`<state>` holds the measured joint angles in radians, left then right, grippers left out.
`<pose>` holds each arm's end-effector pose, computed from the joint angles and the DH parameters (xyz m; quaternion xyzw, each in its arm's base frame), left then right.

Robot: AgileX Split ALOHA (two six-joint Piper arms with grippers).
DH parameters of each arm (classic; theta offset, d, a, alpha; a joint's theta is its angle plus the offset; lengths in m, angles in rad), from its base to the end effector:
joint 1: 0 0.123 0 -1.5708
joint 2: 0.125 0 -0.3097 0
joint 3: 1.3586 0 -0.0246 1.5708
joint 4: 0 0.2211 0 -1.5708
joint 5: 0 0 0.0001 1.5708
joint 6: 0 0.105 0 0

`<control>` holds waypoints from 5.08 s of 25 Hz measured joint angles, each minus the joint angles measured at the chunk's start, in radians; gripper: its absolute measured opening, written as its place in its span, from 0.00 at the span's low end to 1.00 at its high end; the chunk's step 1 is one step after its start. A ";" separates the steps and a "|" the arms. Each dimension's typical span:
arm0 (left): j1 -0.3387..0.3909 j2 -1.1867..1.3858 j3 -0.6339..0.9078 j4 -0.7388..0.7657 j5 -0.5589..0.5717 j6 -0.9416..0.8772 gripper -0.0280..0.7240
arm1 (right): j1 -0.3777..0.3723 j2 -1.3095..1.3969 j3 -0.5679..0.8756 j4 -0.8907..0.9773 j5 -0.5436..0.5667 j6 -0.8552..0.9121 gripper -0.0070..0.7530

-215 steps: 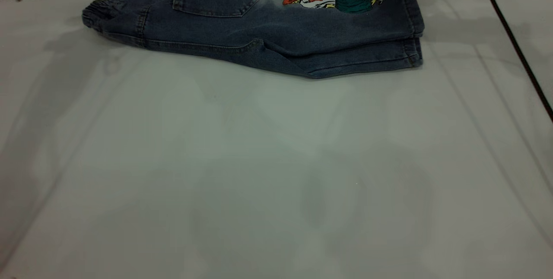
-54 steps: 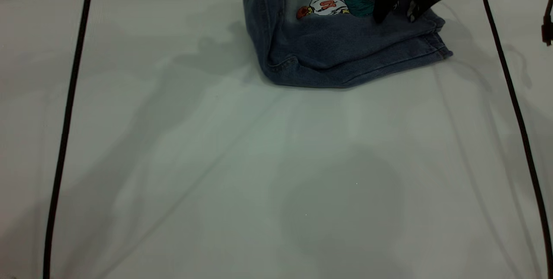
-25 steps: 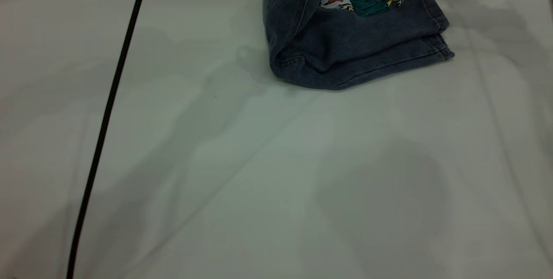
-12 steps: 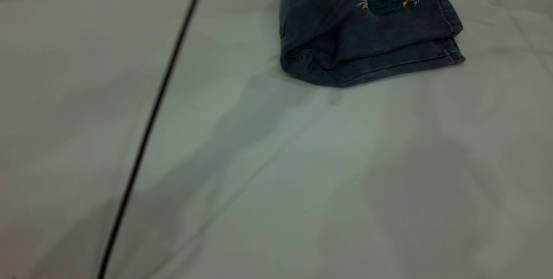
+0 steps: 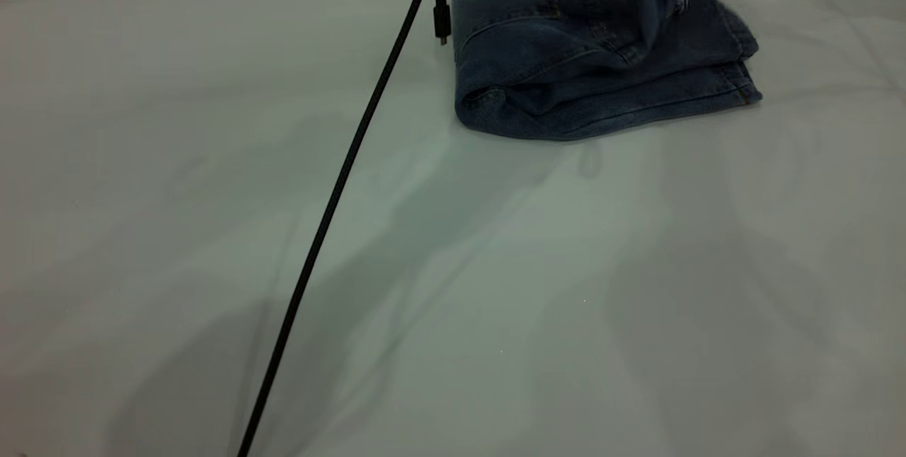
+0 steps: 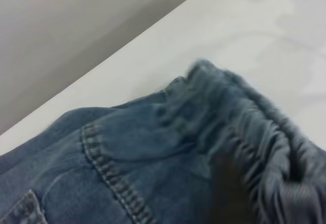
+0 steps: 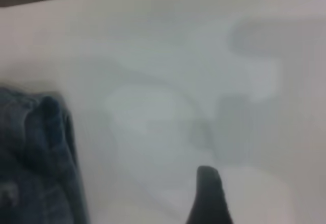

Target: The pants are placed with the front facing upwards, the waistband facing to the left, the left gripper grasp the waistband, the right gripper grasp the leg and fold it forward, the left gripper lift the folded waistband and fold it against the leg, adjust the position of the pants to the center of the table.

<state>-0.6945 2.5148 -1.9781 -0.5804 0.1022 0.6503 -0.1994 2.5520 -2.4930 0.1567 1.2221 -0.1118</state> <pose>0.4353 -0.3703 0.1445 0.3377 0.8003 -0.1746 0.4636 0.5281 -0.0910 0.1961 0.0554 0.9778 0.0474 0.1965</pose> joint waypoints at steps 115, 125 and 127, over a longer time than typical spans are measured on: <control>0.097 0.208 -0.467 0.551 1.114 0.155 0.78 | 0.011 -0.527 0.003 0.290 -0.001 -0.076 0.58; 0.094 0.249 -0.468 0.546 1.105 -0.008 0.75 | 0.011 -0.527 0.003 0.290 -0.001 -0.083 0.58; 0.094 0.251 -0.468 0.545 1.105 -0.089 0.73 | 0.011 -0.527 0.003 0.290 -0.001 -0.083 0.58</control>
<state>-0.6010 2.7660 -2.4464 -0.0357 1.2069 0.5609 -0.1885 2.0251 -2.4900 0.4463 1.2214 -0.1952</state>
